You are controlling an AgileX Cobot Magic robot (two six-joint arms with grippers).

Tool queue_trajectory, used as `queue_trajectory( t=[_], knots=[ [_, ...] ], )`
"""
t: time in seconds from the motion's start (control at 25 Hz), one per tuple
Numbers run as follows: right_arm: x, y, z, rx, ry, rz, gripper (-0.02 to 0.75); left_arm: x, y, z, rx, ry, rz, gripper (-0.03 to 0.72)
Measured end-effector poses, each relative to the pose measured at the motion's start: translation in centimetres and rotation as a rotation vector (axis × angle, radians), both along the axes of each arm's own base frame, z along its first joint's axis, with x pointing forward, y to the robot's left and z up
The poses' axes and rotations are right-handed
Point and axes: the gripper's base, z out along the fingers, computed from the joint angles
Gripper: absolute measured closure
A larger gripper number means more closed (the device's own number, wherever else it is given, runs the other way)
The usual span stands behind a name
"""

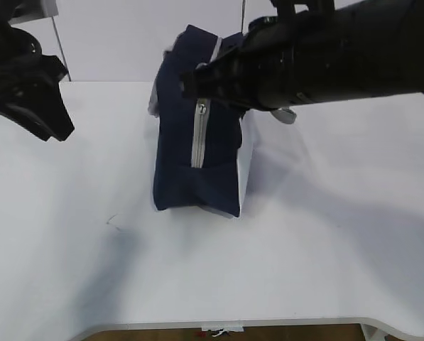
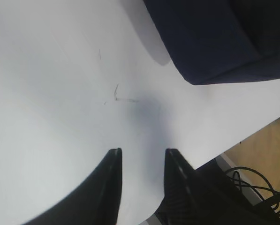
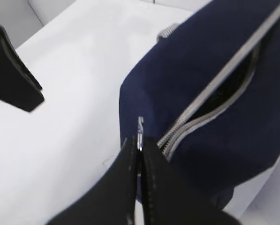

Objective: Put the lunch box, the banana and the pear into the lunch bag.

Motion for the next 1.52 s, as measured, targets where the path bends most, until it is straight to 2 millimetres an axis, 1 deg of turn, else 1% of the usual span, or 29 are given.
queue_trajectory(
  t=[0.12,0.2,0.32,0.4,0.6,0.76,0.84,1.0,1.12,1.2,1.32,1.4,1.44,1.52],
  knots=[
    [0.7,0.5,0.4,-0.011,-0.016,0.004,0.724,0.3,-0.2,-0.7,0.006,0.019,-0.006,0.454],
    [1.3,0.9,0.3,-0.035,-0.006,0.006,0.724,0.4,-0.4,-0.9,0.008,0.016,-0.025,0.454],
    [2.1,1.5,0.4,-0.051,-0.001,0.006,0.724,0.0,-1.4,-0.9,0.012,0.004,-0.087,0.454],
    [2.4,1.7,1.0,-0.054,-0.004,0.004,0.724,-0.4,-2.3,-0.9,0.015,-0.005,-0.136,0.454],
    [2.6,1.7,1.7,-0.088,0.004,0.000,0.724,-0.8,-3.9,-0.8,0.010,-0.041,-0.189,0.449],
    [3.0,1.4,1.5,-0.052,0.038,-0.042,0.724,-0.9,-4.4,-0.8,0.008,-0.057,-0.201,0.418],
    [3.4,1.2,1.4,-0.042,0.044,-0.060,0.724,-1.0,-4.4,-1.2,0.012,-0.047,-0.210,0.404],
    [3.5,1.1,1.4,-0.032,0.035,-0.063,0.724,-1.6,-4.2,-2.6,0.027,-0.001,-0.219,0.400],
    [3.6,1.1,1.4,-0.031,0.035,-0.064,0.724,-2.1,-4.0,-3.3,0.038,0.046,-0.228,0.433],
    [3.6,1.1,1.4,-0.038,0.030,-0.063,0.724,-2.3,-4.0,-3.4,0.038,0.057,-0.229,0.458],
    [3.6,1.1,1.4,-0.050,0.020,-0.061,0.724,-3.3,-3.7,-3.2,0.015,0.063,-0.223,0.468],
    [3.6,1.1,1.4,-0.054,0.017,-0.060,0.724,-4.3,-3.4,-2.9,-0.002,0.022,-0.202,0.471],
    [3.6,1.1,1.4,-0.055,0.016,-0.060,0.724,-4.8,-3.2,-2.6,-0.014,-0.016,-0.188,0.471],
    [3.6,1.1,1.4,-0.054,0.014,-0.059,0.724,-5.7,-2.6,-2.7,-0.033,-0.101,-0.145,0.471]
  ],
)
